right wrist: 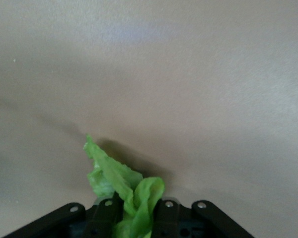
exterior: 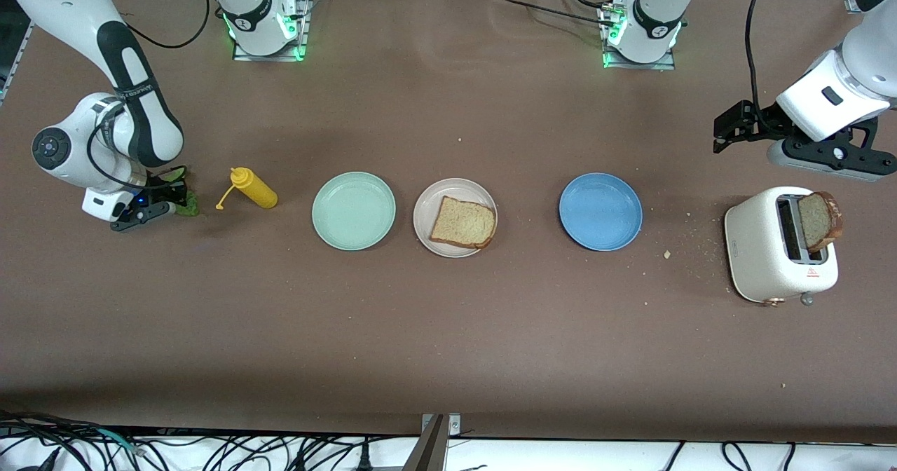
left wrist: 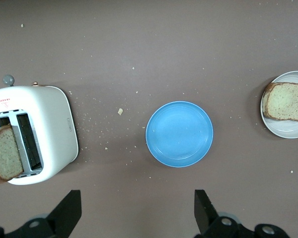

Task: Make sandwich in beige plate with both arms
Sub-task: 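Lift the lettuce leaf with the right gripper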

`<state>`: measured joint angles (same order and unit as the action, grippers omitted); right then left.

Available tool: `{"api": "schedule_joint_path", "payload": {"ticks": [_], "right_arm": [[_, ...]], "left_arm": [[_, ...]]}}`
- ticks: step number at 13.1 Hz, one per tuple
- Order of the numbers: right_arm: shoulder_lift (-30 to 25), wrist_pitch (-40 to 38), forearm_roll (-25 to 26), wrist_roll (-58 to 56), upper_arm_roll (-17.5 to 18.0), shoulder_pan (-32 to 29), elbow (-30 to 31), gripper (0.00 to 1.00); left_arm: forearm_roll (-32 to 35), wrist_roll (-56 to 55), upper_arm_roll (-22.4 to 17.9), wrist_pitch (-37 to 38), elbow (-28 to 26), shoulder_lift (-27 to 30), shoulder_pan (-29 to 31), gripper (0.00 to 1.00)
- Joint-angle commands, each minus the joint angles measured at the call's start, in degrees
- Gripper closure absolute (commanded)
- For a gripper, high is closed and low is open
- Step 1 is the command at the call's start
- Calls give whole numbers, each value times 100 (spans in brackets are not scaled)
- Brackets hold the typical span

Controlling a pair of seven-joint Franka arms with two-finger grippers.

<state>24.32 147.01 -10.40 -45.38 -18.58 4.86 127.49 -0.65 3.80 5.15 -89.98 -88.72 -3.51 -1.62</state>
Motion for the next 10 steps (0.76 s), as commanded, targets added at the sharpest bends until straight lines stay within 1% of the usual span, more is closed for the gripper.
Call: {"api": "schedule_joint_path", "payload": {"ticks": [1,3,5,7,10], "right_arm": [[-182,-32,64,-23,83,-108,-128,100],[-313,-557,73,12,74,-108,-425,100],[-489,-1268,73,29,74,-108,-812,100],[-796,-2084,64,108,65,-108,-1129,100],[-1095,-3517,91,1133,74,-73,-1849,100]], "left_arm": [[-32,15,-14,-28,-31,78,-5,0],[-32,15,-14,-28,-31,78,-5,0],[-32,15,-14,-28,-31,78,4,0],[-32,15,-14,-28,-31,78,4,0],[-32,15,-14,-28,-31,78,4,0]]}}
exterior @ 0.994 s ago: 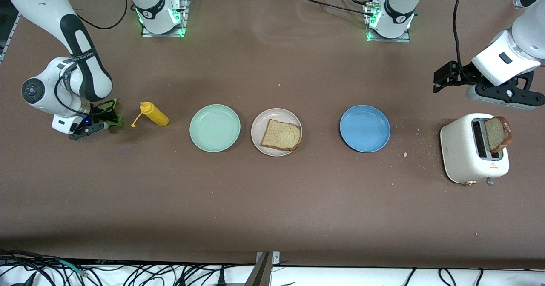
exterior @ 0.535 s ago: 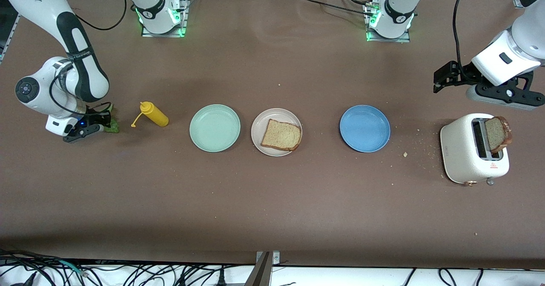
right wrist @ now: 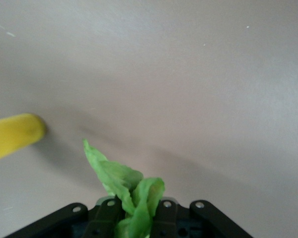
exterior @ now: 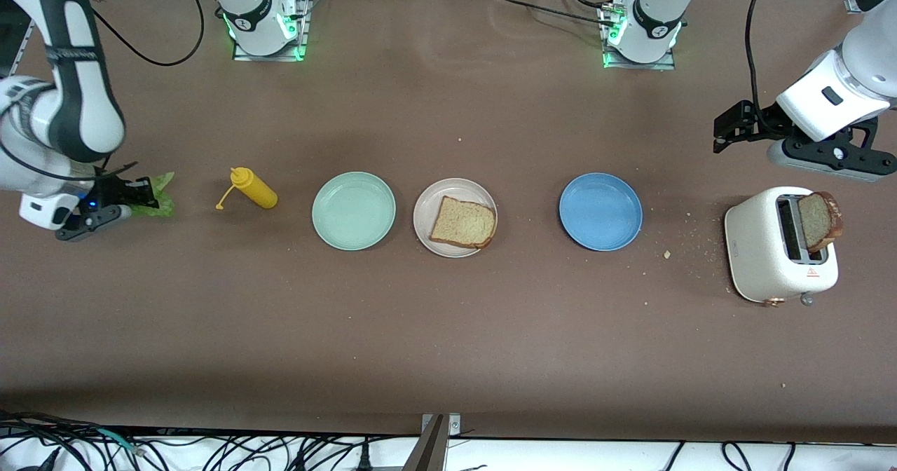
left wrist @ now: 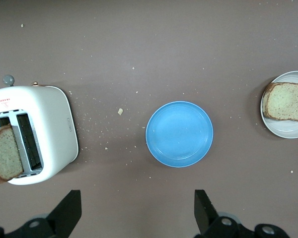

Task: Make sandwich in beige plate with both arms
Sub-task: 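Lift the lettuce leaf with the right gripper, then carry the lettuce leaf over the bread on the beige plate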

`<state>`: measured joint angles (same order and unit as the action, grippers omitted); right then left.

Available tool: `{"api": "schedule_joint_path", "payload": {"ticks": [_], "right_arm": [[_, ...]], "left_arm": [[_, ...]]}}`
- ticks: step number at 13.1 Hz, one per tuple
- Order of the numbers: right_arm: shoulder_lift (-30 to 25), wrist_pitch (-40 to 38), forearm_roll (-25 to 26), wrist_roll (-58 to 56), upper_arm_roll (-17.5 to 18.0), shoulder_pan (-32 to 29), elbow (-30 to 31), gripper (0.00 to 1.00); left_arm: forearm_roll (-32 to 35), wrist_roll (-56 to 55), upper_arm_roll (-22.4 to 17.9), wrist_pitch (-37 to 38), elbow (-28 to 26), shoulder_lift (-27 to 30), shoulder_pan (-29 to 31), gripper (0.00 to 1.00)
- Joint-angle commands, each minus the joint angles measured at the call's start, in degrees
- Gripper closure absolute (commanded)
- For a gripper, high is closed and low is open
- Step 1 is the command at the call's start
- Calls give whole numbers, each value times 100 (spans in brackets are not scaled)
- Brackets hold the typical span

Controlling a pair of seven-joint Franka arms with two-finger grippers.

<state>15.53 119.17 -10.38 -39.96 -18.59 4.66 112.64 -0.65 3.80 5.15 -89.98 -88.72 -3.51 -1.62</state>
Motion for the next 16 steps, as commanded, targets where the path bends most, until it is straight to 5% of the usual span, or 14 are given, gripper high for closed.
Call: {"api": "schedule_joint_path", "payload": {"ticks": [1,5,9,12,16], "right_arm": [[-287,-1120,46,1012,83,-9,-601,100],[-551,-2160,-427,3181,486,185,-1358,100],[-560,-2144,-1393,5782,795,684,-1640,100],[-385,-1478,-2211,7331,822,1237,-1658,100],[264,40,-2521,9133,953,2125,-1667,100]], "left_arm": [[-32,15,-14,-28,-31,78,4,0],[-32,15,-14,-28,-31,78,4,0],[99,15,-14,-28,-31,78,4,0],[197,24,-31,-45,-31,35,30,0],[592,42,-40,-54,-40,-88,513,0]]}}
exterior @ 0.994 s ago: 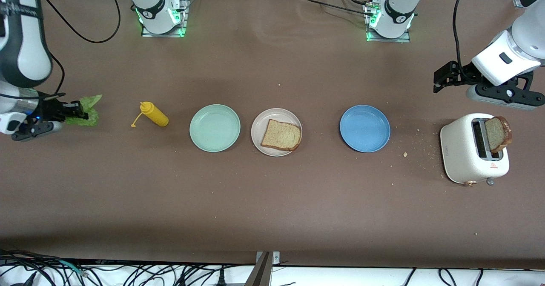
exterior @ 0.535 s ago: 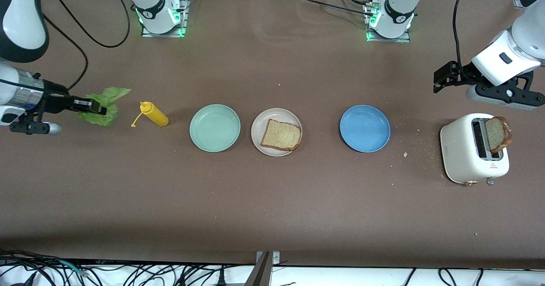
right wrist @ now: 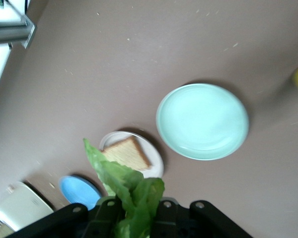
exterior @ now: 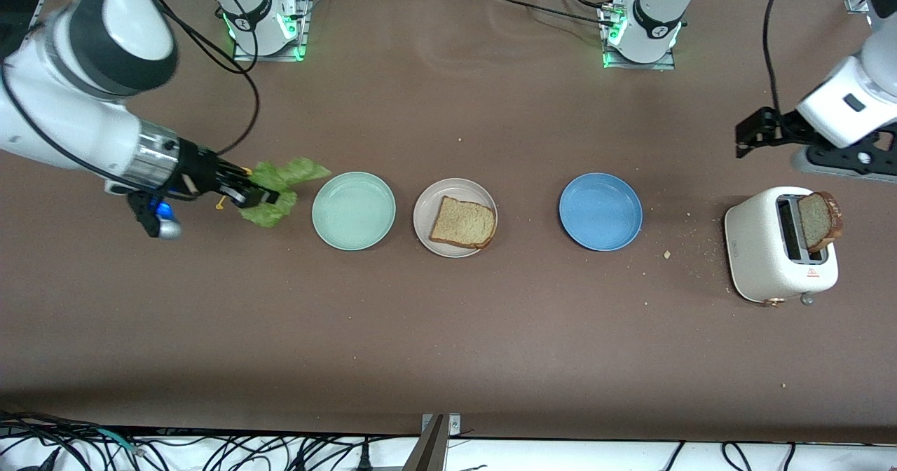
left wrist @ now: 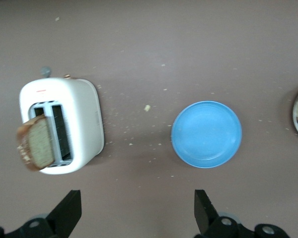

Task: Make sandwich in beige plate with both arms
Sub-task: 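Carry the lettuce leaf over the bread on the beige plate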

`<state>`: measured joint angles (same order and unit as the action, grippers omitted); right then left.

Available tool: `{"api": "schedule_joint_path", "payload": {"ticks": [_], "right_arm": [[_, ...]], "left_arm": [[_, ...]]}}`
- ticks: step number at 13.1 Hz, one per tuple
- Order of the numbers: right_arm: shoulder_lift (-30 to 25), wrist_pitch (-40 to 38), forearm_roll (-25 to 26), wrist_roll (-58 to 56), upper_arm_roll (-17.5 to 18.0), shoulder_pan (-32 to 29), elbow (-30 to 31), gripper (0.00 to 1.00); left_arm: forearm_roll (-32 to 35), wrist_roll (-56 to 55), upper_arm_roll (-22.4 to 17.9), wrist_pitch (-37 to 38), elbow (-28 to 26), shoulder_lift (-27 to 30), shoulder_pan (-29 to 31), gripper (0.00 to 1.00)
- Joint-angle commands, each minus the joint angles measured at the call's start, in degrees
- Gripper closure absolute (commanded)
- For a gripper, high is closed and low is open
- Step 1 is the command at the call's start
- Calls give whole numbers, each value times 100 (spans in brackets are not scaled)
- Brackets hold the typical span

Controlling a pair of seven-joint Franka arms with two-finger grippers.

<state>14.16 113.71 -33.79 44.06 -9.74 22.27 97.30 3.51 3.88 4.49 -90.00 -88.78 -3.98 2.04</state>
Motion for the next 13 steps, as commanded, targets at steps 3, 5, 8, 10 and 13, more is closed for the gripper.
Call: {"api": "schedule_joint_path", "payload": {"ticks": [3,5,8,10,13], "right_arm": [[1121,2194,-154,1936,569,822,-202,100],[1605,3021,-128,2456,832,1042,-264,100],[2072,3937,-110,3045,1141,1218,-308,100],[2257,4097,-163,3283,1351,1245,-290,100],[2459,4641,-172,3583,1650,1245,-194,100]], "left_arm": [[255,51,35,-167,-52,-383,761,0],[317,199,26,-238,-61,-664,956,0],[317,753,26,-676,-149,-972,1290,0],[588,885,35,-878,-157,-1166,1387,0],[598,1149,35,-1273,-254,-1429,1615,0]]}}
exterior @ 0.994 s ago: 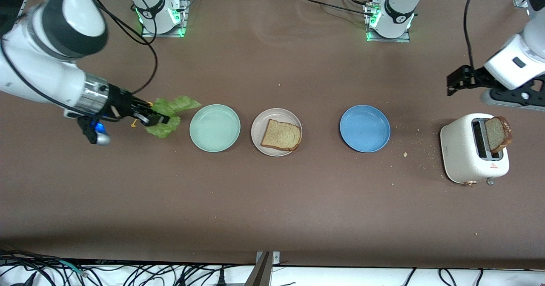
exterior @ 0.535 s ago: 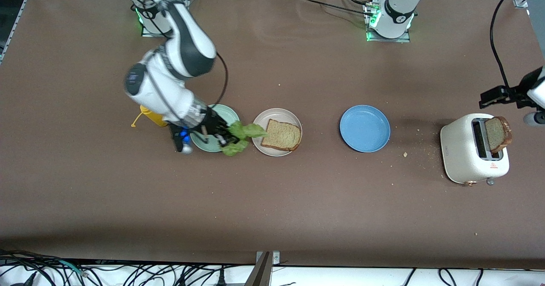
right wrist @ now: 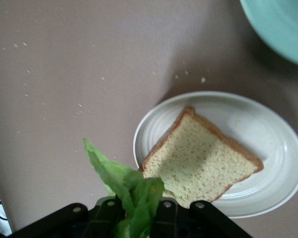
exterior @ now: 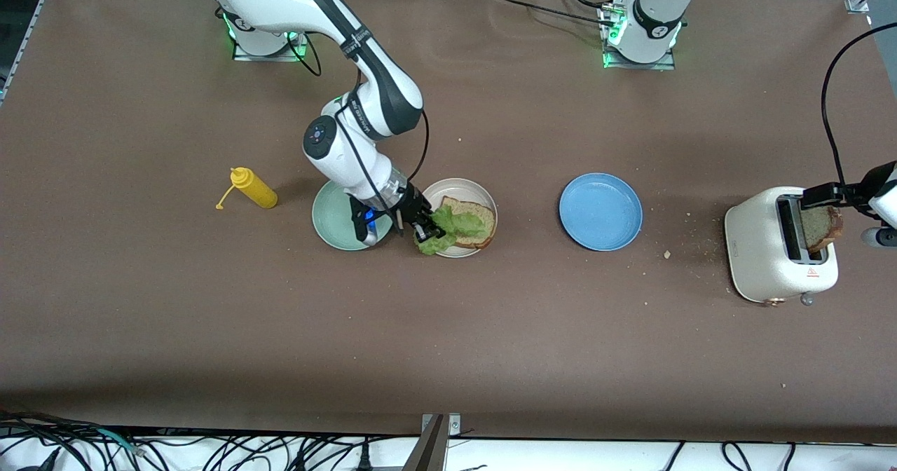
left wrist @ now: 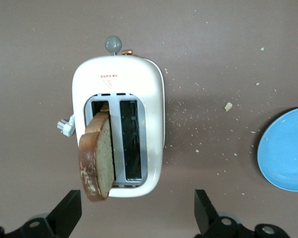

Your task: Make sandwich in beige plate with both arms

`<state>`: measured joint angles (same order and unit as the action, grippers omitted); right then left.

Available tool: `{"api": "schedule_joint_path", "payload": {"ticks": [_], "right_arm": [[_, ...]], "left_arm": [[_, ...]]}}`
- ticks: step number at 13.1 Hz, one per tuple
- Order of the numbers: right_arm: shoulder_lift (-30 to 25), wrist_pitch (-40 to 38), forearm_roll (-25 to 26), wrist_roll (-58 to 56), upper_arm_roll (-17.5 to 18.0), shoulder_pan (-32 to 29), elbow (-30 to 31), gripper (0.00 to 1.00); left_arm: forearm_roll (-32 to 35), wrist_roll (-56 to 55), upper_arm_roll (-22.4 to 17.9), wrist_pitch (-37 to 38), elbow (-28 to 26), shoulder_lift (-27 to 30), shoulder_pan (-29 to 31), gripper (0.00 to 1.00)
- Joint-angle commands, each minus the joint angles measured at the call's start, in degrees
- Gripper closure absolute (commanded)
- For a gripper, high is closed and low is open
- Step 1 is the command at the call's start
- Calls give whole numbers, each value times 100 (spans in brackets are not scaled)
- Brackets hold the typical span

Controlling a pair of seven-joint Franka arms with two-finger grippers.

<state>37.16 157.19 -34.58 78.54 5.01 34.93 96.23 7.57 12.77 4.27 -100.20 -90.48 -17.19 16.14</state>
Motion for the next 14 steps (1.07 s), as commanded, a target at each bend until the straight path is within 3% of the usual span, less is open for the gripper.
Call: {"api": "schedule_joint_path", "payload": {"ticks": [1,5,6,7,8,10,12,13,14], "right_arm": [[221,443,-93,136,227,-13,0,100],[468,1208,-84,109,447,-22,291,100],[468,1244,-84,109,500,-22,326,100],[468,1244,-84,109,535,-30,370,100],[477,1244,-84,101,588,-57,396,100],[477,1244,-84,109,606,-57,449,100],[477,1244,-84,101,676,-74,493,100],[477,1244,-84,92,676,-83,511,91],[477,1235,-84,83,676,-92,511,75]], "left_arm": [[183,331,57,-359,-92,-231,318,0],[157,411,66,-561,-433,-355,548,3],[157,411,66,-623,-548,-355,583,15],[157,419,66,-615,-567,-355,618,53],[157,446,66,-545,-558,-355,653,75],[165,778,66,-535,-506,-355,679,100],[174,956,66,-535,-470,-329,706,100],[183,956,57,-535,-427,-320,706,100],[192,956,57,-518,-348,-294,706,100]]}}
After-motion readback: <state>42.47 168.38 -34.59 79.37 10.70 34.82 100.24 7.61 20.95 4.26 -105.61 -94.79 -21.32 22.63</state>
